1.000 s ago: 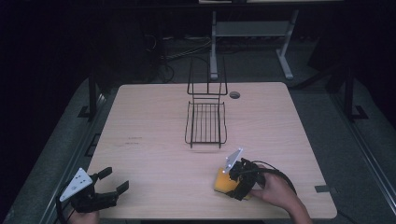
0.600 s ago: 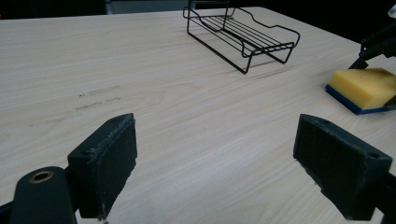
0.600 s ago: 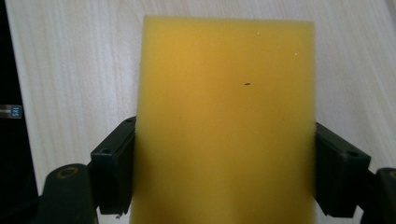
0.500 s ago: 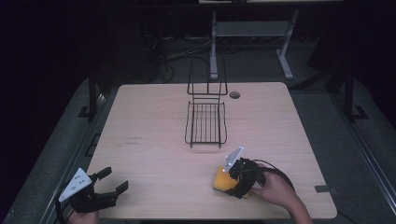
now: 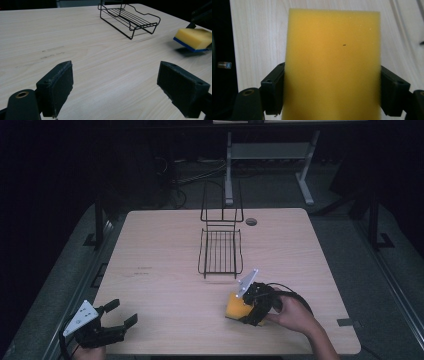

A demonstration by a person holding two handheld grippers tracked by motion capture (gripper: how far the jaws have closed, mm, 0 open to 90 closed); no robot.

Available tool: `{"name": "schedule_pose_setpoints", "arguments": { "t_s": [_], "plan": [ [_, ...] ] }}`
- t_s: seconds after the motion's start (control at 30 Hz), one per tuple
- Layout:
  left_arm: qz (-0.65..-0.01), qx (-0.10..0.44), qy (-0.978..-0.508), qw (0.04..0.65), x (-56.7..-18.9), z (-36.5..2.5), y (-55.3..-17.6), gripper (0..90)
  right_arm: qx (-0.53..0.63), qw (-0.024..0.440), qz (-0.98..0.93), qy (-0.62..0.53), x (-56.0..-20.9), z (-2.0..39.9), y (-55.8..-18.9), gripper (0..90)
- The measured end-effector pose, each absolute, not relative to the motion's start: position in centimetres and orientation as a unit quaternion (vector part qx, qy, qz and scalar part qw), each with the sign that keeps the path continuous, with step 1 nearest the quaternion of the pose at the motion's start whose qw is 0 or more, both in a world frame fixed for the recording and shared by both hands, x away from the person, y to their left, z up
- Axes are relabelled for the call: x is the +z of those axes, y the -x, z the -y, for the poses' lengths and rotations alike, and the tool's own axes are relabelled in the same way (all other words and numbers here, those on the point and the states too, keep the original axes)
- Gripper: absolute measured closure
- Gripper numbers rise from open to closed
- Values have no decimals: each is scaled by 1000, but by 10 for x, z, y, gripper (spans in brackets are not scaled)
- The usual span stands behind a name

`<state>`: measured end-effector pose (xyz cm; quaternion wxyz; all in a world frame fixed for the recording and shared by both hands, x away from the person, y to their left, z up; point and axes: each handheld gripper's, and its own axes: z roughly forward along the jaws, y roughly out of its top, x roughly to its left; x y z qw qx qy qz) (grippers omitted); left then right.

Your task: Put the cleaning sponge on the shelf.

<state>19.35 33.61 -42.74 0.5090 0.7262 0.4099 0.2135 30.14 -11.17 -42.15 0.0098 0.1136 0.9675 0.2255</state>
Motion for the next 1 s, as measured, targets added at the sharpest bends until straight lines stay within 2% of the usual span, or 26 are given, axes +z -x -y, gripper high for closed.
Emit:
{"name": "schedule_pose_setpoints", "arguments": {
  "t_s": [1.0],
  "plan": [
    [-411,210,-722,516,-428,-336,-196,128,228,23,-970,-87,-392,75,-357,221]
  ]
}}
